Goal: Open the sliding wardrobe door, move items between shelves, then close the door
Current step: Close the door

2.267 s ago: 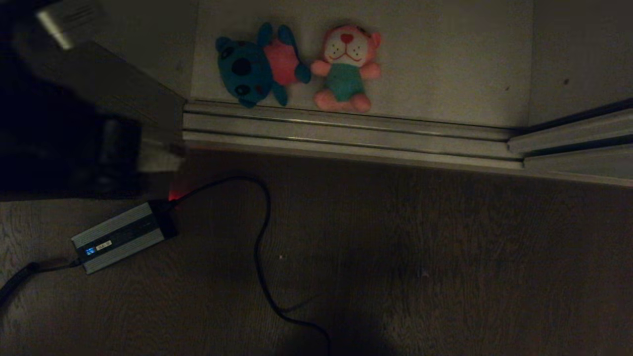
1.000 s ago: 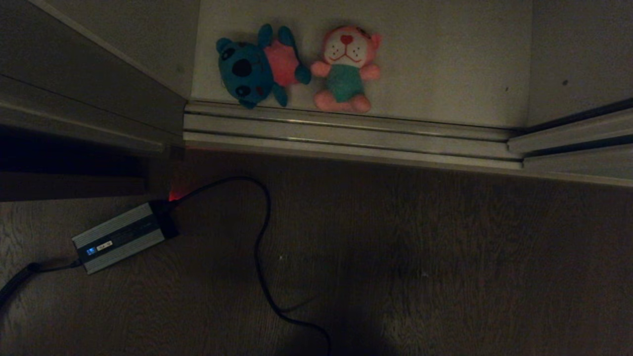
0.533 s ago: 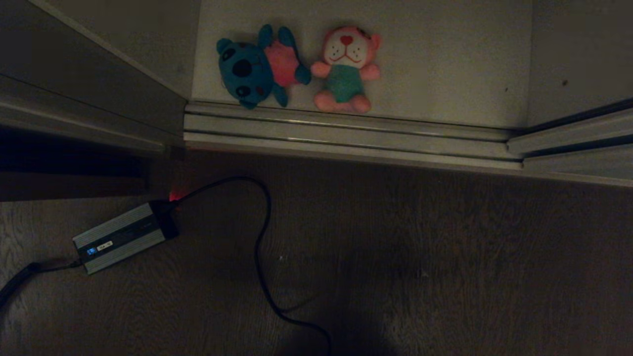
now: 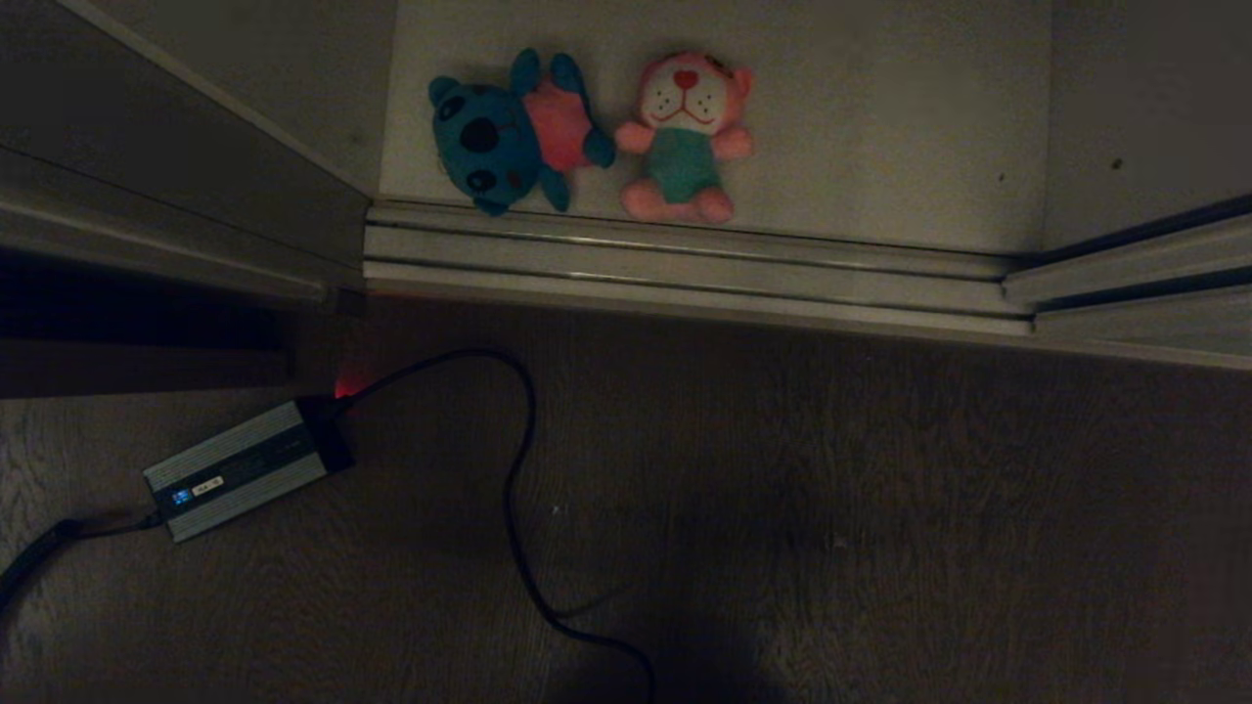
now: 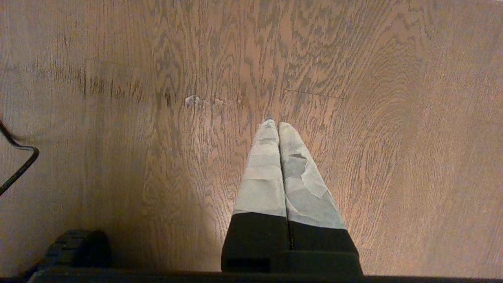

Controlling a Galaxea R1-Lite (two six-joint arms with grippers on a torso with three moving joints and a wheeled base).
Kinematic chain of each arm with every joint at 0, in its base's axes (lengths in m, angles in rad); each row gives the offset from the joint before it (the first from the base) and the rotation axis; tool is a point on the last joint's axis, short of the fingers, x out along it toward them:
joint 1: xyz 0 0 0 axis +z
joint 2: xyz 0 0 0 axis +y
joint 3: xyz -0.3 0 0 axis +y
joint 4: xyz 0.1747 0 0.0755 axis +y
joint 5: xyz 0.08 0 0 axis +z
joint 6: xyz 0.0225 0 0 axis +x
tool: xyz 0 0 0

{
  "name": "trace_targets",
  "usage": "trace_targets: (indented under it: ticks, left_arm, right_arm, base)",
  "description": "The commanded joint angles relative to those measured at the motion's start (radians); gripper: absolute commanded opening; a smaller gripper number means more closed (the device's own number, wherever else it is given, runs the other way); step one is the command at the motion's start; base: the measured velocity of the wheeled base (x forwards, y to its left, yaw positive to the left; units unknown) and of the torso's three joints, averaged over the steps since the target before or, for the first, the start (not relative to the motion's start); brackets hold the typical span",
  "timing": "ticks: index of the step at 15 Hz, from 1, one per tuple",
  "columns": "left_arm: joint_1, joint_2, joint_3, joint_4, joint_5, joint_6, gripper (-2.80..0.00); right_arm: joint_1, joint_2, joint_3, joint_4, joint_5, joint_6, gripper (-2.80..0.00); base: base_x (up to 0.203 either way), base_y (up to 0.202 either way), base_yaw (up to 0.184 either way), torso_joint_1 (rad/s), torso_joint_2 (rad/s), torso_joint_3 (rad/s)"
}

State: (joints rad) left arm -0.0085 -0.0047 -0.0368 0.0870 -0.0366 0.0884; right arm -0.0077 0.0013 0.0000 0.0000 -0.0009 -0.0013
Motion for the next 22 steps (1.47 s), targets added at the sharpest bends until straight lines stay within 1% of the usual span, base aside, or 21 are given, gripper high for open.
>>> trace_targets:
  ticks: [1,3,6,8,15,22]
  left_arm:
    - [0.001,0.005,0.0,0.002,0.001,0.001,-2.8]
    - [0.0,0.006,0.002,0.0,0.003,0.007,-2.8]
    - [-0.001,0.005,0.003,-0.001,0.009,-0.003,-2.8]
    - [-0.001,0.005,0.007,-0.021,0.011,0.0,-2.8]
    - [-0.001,0.006,0.015,-0.038,0.015,0.001,-2.8]
    - [0.001,0.006,0.017,-0.039,0.012,0.007,-2.8]
  right_arm:
    - [0.0,0.0,0.005,0.0,0.001,0.0,-2.8]
    - [0.0,0.0,0.005,0.0,-0.001,0.0,-2.8]
    - [0.0,0.0,0.005,0.0,-0.001,0.0,-2.8]
    - [0.0,0.0,0.005,0.0,-0.001,0.0,-2.8]
    - [0.0,0.0,0.005,0.0,-0.001,0.0,-2.8]
    - [0.0,0.0,0.005,0.0,-0.001,0.0,-2.8]
  base:
    - [0.0,0.0,0.0,0.0,0.0,0.0]
    - [0.0,0.0,0.0,0.0,0.0,0.0]
    - [0.0,0.0,0.0,0.002,0.0,0.074]
    - [0.0,0.0,0.0,-0.002,0.0,0.178]
    - [0.0,0.0,0.0,0.001,0.0,0.2]
    - [0.0,0.0,0.0,0.004,0.0,0.199]
